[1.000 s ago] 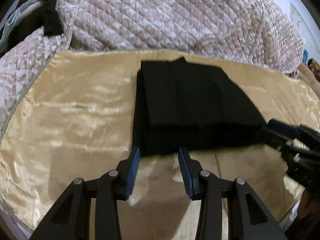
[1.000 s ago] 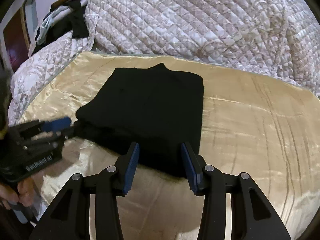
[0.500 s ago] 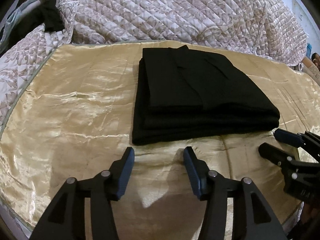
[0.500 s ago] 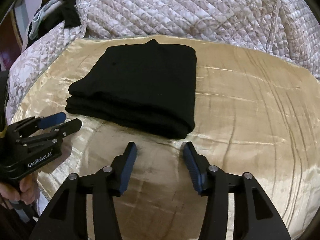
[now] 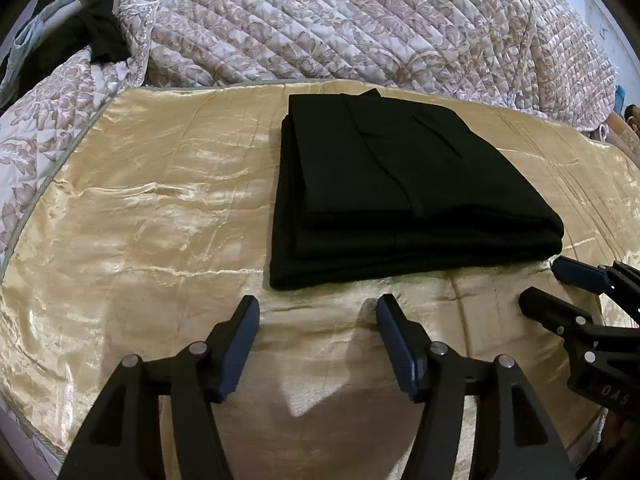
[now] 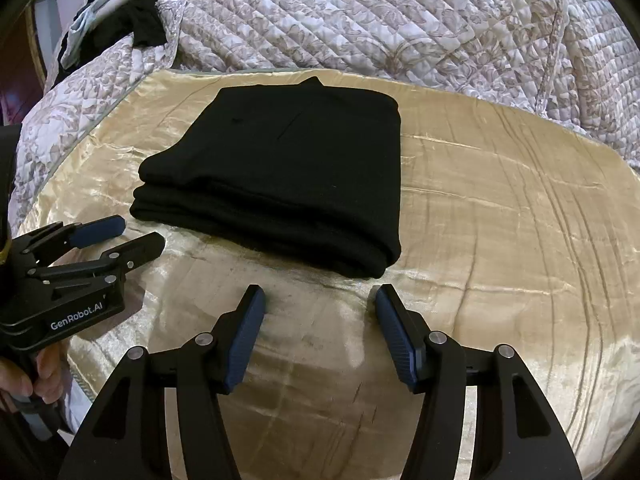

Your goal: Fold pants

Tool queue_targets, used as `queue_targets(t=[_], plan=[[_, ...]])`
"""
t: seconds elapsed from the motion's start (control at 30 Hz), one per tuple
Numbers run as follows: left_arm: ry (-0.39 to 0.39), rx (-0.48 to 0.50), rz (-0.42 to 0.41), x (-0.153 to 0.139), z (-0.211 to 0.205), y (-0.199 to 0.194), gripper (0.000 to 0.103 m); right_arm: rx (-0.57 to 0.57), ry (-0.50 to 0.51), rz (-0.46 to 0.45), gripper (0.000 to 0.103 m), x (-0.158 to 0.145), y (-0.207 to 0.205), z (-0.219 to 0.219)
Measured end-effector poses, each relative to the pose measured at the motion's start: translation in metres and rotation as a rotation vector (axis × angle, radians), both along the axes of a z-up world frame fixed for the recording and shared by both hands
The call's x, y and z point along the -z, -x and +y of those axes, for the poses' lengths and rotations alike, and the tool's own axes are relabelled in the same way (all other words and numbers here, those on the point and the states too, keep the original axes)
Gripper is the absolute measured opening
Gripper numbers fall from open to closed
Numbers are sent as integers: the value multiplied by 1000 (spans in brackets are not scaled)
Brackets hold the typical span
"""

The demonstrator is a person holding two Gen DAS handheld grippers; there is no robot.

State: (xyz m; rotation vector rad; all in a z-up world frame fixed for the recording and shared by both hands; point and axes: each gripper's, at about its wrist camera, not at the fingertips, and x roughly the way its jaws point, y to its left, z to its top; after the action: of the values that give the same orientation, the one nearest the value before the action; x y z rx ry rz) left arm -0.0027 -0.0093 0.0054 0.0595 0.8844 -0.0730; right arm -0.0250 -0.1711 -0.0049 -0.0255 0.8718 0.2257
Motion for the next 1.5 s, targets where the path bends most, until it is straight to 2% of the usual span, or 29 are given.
queue_targets(t=[0.63,1.5], plan=[[-15,18,5,1,1,-2,71,2,2,-1,59,0,1,1],[-15,20,10,3,3,-3,73,4,2,-2,60,1,1,1]])
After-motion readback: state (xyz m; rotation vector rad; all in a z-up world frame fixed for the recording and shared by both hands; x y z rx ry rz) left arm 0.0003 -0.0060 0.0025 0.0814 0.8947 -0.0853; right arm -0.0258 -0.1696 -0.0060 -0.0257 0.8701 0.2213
